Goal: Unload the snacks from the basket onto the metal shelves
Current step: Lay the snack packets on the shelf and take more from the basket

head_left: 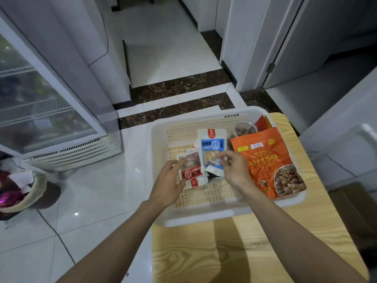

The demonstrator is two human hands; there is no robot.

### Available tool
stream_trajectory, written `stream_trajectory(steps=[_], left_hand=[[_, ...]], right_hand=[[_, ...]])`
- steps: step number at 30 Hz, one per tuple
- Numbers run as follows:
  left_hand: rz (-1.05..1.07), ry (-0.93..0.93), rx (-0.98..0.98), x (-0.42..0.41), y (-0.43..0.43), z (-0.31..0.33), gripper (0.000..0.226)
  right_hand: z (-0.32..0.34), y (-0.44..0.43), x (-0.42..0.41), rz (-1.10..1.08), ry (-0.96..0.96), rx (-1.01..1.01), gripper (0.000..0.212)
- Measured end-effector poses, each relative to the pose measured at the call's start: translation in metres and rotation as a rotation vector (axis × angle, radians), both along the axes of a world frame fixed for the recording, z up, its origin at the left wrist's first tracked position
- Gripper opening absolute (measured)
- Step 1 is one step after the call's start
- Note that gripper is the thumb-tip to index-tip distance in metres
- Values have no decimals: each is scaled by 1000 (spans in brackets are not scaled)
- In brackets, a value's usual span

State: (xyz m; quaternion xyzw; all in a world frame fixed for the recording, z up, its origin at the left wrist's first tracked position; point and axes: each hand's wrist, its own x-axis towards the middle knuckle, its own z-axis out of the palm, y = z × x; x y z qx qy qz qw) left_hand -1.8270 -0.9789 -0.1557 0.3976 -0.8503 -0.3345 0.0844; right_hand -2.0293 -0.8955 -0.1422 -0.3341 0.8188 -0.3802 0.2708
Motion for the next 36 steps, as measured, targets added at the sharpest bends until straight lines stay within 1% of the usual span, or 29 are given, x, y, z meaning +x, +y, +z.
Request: stream_trajectory(steps=[3, 6, 9, 11, 14, 15, 17, 19, 22, 27, 29, 31, 34, 36], left_hand=[[-47, -79, 6, -13, -9, -13, 66], [-89, -159, -12, -25, -18, -23, 72], [-132, -226, -1, -36, -25, -29, 80], [-197, -274, -5, -40, -29, -39, 93], [-292, -407, -31, -44, -31, -61, 119], [-300, -445, -31, -45, -30, -66, 124], [-297, -489, -38, -49, -28, -72, 125], [-305, -515, -65, -53, -28, -70, 119], [-301, -518, -95, -54, -30, -69, 104], [-242, -472, -102, -50, -31, -65, 88], [-247, -437, -98, -47, -31, -61, 79], [-269, -423, -124, -42, -29, -57, 66], [-293, -403, -244, -34, -26, -54, 31], [-277, -322, -314, -31, -25, -54, 21]], right_hand=[[2, 1, -13, -57, 6, -51, 26], [1, 1, -18, -82, -15, -46, 34], [-3, 1, -21, -93, -24, -25, 37], [-5, 0, -22, -96, -40, -18, 40], [-10, -2, -22, -104, -37, -39, 40], [-12, -3, -23, -111, -43, -49, 39], [-15, -4, -25, -132, -58, -70, 39], [-15, -6, -27, -145, -71, -74, 39], [-14, -8, -28, -169, -95, -66, 41], [-12, -9, -27, -206, -174, -83, 40], [-12, -10, -27, -225, -213, -93, 41], [-11, -11, -26, -241, -247, -99, 41], [-8, -10, -24, -259, -271, -100, 41], [-4, -8, -22, -258, -273, -100, 42]])
